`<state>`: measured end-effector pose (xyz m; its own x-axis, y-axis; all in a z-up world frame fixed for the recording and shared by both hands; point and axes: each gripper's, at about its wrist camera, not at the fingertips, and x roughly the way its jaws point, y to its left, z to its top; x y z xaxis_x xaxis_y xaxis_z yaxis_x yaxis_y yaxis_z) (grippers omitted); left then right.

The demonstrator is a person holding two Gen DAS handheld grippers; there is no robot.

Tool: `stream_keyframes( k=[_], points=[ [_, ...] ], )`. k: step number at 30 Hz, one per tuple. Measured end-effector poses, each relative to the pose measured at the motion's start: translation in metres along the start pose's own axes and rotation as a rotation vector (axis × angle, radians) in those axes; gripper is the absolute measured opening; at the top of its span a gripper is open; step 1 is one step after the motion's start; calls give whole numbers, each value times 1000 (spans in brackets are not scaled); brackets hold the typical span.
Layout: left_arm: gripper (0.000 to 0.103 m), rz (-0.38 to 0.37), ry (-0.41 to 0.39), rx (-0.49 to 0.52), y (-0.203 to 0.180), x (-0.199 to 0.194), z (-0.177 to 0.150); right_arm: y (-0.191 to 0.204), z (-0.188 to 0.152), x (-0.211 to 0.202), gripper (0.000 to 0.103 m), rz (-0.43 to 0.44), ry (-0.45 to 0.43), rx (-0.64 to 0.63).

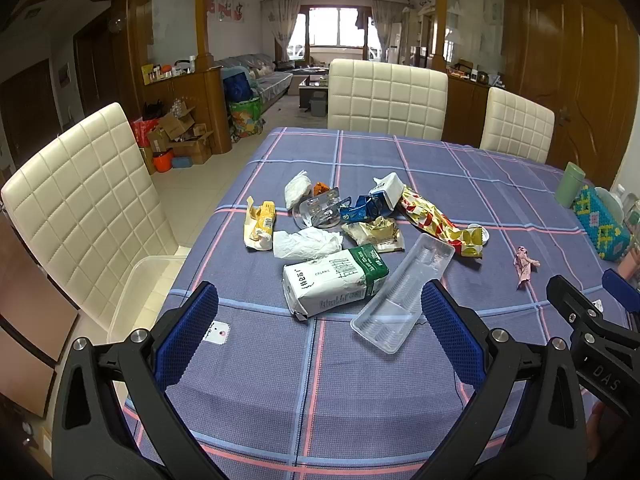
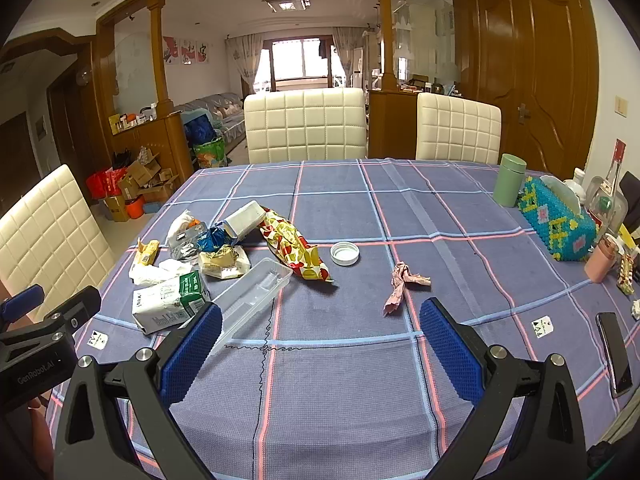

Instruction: Collect trash

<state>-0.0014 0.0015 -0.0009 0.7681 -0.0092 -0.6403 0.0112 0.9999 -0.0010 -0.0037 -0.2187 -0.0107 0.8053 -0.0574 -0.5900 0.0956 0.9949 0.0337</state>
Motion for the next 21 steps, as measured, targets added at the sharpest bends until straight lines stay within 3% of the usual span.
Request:
stream_keyframes(
  k=[13, 21],
  points=[
    [100, 5, 6, -4, 3, 2, 0, 3, -2, 1, 97, 6, 6, -2],
    [100, 61, 36, -32, 32, 21, -7, 18, -11, 24, 97, 23, 75, -32]
  ],
)
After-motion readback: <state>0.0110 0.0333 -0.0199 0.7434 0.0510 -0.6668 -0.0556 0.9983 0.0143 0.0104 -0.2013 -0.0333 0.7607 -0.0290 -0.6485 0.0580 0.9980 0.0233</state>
